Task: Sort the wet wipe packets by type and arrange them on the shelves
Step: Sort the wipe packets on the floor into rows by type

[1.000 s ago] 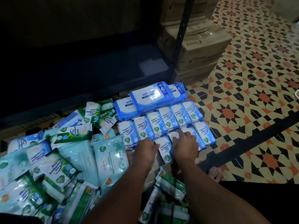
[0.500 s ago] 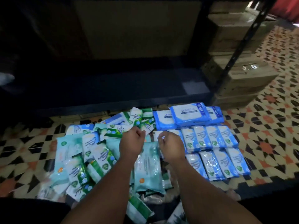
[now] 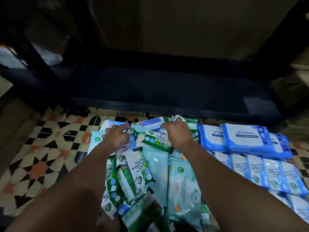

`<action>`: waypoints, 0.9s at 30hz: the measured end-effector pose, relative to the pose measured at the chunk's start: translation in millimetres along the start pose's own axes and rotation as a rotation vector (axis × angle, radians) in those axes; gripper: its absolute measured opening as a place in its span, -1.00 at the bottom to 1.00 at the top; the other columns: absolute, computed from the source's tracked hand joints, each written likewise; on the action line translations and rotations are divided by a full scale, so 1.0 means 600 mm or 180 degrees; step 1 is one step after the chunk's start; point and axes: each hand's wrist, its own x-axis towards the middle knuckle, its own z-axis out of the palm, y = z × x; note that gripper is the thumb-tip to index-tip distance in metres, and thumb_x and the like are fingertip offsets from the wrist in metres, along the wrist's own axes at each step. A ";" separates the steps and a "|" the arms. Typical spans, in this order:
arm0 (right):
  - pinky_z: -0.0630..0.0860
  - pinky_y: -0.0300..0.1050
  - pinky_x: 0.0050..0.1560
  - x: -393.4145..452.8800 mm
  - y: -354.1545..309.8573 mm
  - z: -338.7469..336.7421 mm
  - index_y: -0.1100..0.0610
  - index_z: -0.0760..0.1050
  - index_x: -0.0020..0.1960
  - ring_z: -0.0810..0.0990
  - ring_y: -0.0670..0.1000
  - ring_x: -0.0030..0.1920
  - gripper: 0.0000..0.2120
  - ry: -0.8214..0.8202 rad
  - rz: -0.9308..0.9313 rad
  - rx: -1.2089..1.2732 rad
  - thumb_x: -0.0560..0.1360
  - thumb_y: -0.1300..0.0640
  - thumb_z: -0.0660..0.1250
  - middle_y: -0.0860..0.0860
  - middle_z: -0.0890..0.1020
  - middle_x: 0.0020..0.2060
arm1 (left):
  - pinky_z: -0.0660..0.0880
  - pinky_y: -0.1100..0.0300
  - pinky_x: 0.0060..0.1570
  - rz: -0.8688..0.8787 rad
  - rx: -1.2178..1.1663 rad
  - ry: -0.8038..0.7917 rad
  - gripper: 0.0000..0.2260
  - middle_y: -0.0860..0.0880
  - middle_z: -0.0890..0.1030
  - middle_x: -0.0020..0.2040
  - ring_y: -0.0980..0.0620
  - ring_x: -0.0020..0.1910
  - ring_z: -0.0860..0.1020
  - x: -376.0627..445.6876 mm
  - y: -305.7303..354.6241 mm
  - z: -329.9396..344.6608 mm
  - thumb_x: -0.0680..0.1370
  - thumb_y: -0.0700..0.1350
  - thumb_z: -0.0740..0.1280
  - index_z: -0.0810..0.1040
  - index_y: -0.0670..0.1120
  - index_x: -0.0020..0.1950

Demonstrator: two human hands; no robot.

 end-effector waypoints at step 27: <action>0.22 0.05 0.18 0.108 0.003 0.011 -0.13 0.43 0.30 0.28 0.10 0.28 -0.68 -0.0844 -0.1043 -0.0749 0.63 0.19 0.24 -0.03 0.42 0.35 | 0.47 0.12 -0.10 0.0335 -0.1761 -0.0114 -0.66 0.04 0.57 0.11 0.01 0.05 0.54 0.034 -0.057 -0.034 0.33 -0.10 0.65 0.60 0.03 0.01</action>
